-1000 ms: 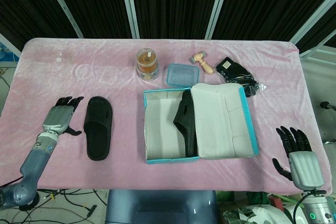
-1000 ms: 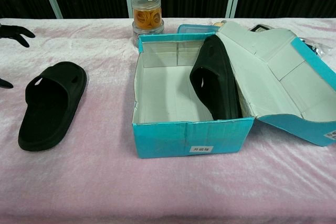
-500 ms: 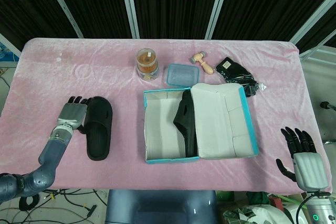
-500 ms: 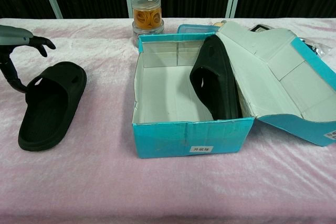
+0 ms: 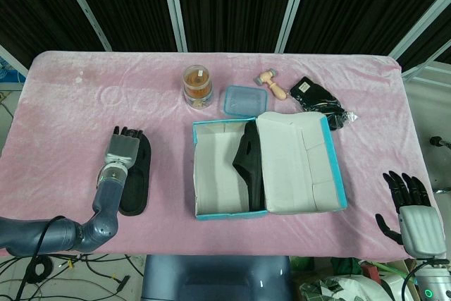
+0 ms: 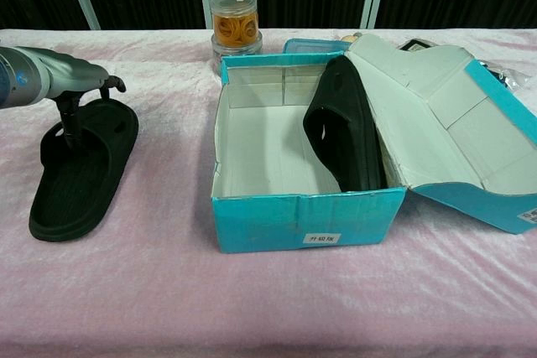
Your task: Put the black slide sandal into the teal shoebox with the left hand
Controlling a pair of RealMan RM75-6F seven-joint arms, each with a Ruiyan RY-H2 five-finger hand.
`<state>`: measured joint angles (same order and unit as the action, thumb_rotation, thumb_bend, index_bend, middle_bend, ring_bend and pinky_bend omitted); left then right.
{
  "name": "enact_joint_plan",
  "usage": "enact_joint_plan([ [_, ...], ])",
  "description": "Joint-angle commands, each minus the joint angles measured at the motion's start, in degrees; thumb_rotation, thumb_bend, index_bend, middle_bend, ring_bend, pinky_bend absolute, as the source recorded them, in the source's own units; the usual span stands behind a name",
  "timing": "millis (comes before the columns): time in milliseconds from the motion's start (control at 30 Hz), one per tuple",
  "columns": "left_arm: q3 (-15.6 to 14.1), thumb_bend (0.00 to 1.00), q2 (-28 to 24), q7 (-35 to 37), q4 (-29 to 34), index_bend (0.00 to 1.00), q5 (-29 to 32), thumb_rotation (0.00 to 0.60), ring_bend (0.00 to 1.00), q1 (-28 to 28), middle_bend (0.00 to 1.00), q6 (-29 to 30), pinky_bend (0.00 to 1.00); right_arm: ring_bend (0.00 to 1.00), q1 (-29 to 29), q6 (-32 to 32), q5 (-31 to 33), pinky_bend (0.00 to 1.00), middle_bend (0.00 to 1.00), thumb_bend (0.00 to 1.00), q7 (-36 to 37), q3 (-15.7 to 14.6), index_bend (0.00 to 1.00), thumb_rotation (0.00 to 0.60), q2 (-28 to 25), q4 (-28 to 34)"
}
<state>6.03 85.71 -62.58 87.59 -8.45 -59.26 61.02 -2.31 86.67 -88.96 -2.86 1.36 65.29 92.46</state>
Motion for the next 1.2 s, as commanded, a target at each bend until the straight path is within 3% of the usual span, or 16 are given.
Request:
enact_joint_plan([
  [33, 0.3, 0.00, 1.0, -0.4, -1.1, 0.00, 0.6, 0.600, 0.00, -0.6, 0.14, -0.2, 0.00, 0.00, 0.1, 0.1, 0.1, 0.06, 0.06, 0.24, 0.0, 0.0, 0.03, 0.600, 0.0, -0.1],
  [267, 0.9, 0.00, 1.5, 1.0, -1.5, 0.00, 1.7, 0.600, 0.04, -1.0, 0.20, -4.7, 0.00, 0.00, 0.3, 0.1, 0.3, 0.06, 0.06, 0.24, 0.0, 0.0, 0.03, 0.600, -0.1, 0.0],
  [467, 0.3, 0.00, 1.2, 2.8, -1.1, 0.00, 0.8, 0.600, 0.09, -0.8, 0.27, -5.2, 0.00, 0.00, 0.1, -0.3, 0.5, 0.06, 0.06, 0.24, 0.1, 0.2, 0.03, 0.600, -0.1, 0.0],
  [633, 0.4, 0.00, 1.9, 6.1, -2.2, 0.02, -2.6, 0.600, 0.21, 0.3, 0.40, -3.9, 0.01, 0.00, -0.2, -0.9, 0.5, 0.06, 0.06, 0.24, 0.1, 0.2, 0.03, 0.600, 0.1, -0.2],
  [767, 1.8, 0.00, 1.0, 14.0, -1.5, 0.03, -9.5, 0.600, 0.22, 3.4, 0.41, -2.9, 0.03, 0.00, -0.2, -0.7, 0.5, 0.06, 0.06, 0.24, 0.3, 0.3, 0.03, 0.600, -0.1, -0.2],
  [900, 3.2, 0.00, -3.1, 24.0, 1.9, 0.05, -17.8, 0.600, 0.24, 8.0, 0.44, -2.4, 0.12, 0.00, -0.2, -0.7, 0.5, 0.06, 0.06, 0.24, 0.3, 0.3, 0.03, 0.600, -0.2, -0.2],
  [1033, 6.1, 0.00, -7.5, 39.4, 5.5, 0.07, -28.8, 0.600, 0.27, 14.1, 0.47, -1.7, 0.23, 0.00, -0.5, -1.0, 0.4, 0.06, 0.06, 0.24, 0.2, 0.4, 0.03, 0.600, -0.2, -0.1],
  [1200, 9.5, 0.00, -8.8, 59.8, 7.7, 0.09, -43.8, 0.600, 0.27, 20.1, 0.48, 0.2, 0.28, 0.00, -1.1, -1.7, 0.1, 0.06, 0.06, 0.24, -0.3, 0.5, 0.03, 0.600, -0.1, 0.2],
])
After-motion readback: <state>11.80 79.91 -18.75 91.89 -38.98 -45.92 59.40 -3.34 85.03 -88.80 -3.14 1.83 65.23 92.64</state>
